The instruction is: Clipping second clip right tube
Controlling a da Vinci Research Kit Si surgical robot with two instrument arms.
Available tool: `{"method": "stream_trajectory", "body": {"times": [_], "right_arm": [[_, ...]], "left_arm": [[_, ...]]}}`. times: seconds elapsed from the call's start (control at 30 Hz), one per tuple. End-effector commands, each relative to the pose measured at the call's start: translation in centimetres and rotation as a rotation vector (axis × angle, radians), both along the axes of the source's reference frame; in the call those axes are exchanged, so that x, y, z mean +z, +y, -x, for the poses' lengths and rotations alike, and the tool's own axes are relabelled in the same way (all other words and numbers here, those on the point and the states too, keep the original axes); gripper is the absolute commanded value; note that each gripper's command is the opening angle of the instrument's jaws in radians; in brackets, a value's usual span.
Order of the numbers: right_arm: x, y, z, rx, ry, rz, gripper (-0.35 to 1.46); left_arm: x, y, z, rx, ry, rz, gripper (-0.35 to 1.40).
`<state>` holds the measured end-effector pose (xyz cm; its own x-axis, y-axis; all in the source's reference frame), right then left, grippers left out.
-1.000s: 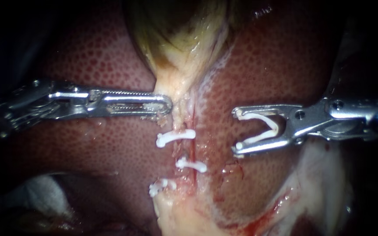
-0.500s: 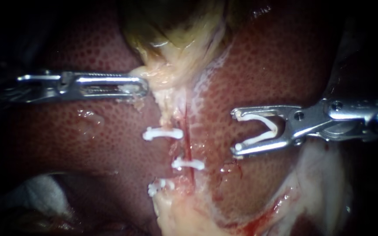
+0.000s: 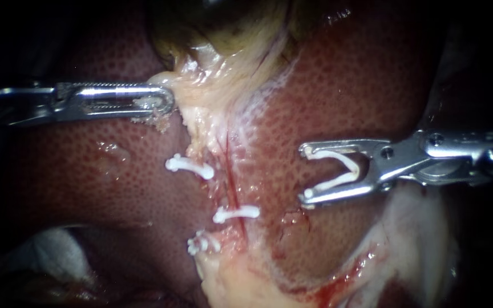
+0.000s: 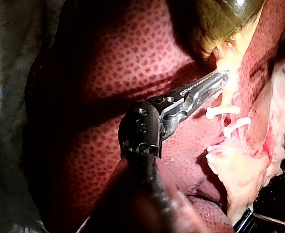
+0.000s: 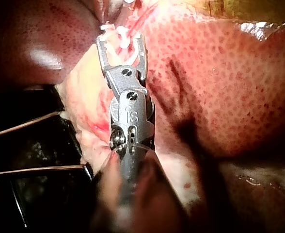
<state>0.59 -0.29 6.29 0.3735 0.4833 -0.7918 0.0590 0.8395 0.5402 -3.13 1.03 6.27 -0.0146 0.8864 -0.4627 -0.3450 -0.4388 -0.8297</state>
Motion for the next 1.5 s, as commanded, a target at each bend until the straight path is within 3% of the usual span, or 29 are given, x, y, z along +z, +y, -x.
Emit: {"method": "stream_trajectory", "body": {"times": [0.03, 0.37, 0.5, 0.6, 0.97, 1.5], "right_arm": [[0.06, -0.03, -0.05, 0.002, -0.009, -0.009, 0.5], [0.96, -0.32, -0.56, -0.001, -0.098, -0.078, 0.5], [1.28, -0.4, -0.69, -0.005, -0.108, -0.12, 0.5], [1.41, -0.45, -0.78, -0.014, -0.11, -0.14, 0.5], [1.4, -0.54, -1.02, -0.056, -0.091, -0.201, 0.49], [1.46, -0.56, -1.13, -0.08, -0.08, -0.312, 0.36]], "left_arm": [[0.0, 0.0, 0.0, 0.0, -0.001, 0.0, -0.35], [-0.01, -0.01, 0.0, 0.0, 0.0, 0.001, -0.35], [-0.02, -0.02, 0.0, 0.001, 0.001, 0.006, -0.35], [-0.03, -0.03, 0.0, 0.0, 0.002, 0.006, -0.35], [-0.01, -0.05, 0.01, -0.001, 0.003, 0.008, -0.35], [0.0, -0.06, 0.04, -0.002, 0.004, 0.009, -0.35]]}}
